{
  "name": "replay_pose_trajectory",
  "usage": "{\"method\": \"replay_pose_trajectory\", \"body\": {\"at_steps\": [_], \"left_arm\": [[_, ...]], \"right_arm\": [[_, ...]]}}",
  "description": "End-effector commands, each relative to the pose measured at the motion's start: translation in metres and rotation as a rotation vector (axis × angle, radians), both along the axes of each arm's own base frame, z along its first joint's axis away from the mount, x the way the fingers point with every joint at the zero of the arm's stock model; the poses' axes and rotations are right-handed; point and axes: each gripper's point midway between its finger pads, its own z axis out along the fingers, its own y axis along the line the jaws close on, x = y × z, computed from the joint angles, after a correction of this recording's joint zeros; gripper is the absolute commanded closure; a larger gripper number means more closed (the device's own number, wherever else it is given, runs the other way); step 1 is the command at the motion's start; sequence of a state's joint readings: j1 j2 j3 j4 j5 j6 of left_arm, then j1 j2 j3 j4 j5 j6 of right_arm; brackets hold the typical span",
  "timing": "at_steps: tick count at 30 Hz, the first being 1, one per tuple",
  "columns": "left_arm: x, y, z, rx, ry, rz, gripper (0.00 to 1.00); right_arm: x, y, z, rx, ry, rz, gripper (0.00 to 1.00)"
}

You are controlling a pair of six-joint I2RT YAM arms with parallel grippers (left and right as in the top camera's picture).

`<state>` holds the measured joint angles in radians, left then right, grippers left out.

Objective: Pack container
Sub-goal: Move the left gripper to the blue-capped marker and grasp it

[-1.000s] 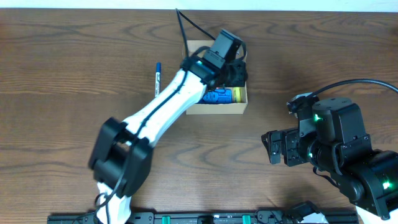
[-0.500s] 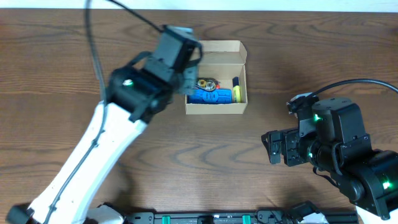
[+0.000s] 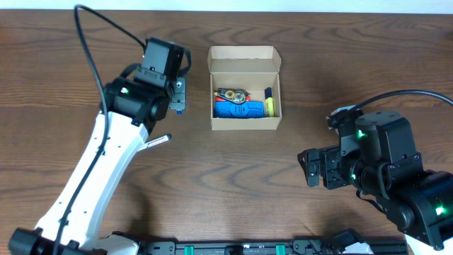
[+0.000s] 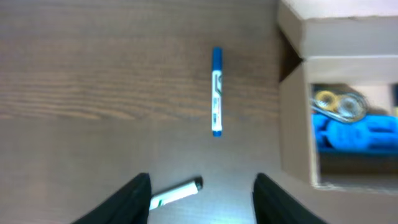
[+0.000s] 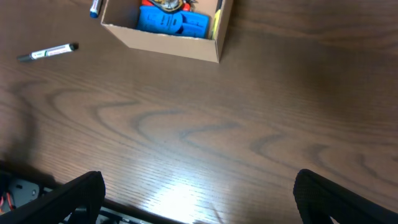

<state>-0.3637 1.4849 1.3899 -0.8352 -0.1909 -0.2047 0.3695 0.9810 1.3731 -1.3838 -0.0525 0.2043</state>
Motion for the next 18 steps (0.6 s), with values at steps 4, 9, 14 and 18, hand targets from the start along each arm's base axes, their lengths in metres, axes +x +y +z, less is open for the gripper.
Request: {"method": "replay_pose_trajectory", "body": {"at_steps": [4,9,14,18], "left_arm": [[0.012,0.007,-0.054,0.044,-0.001,-0.047,0.31],[0.028,0.000,-0.089,0.033,-0.003,-0.104,0.26],[0.044,0.002,-0.125,0.009,0.039,-0.102,0.27],[0.054,0.001,-0.151,-0.034,0.071,-0.105,0.28]], "right_arm": [[-0.001,0.001,0.001,0.002,-0.001,0.001,0.01],[-0.001,0.001,0.001,0.002,-0.001,0.001,0.01],[-0.001,0.001,0.001,0.003,-0.001,0.001,0.01],[-0.001,0.001,0.001,0.003,-0.001,0.001,0.01]]}}
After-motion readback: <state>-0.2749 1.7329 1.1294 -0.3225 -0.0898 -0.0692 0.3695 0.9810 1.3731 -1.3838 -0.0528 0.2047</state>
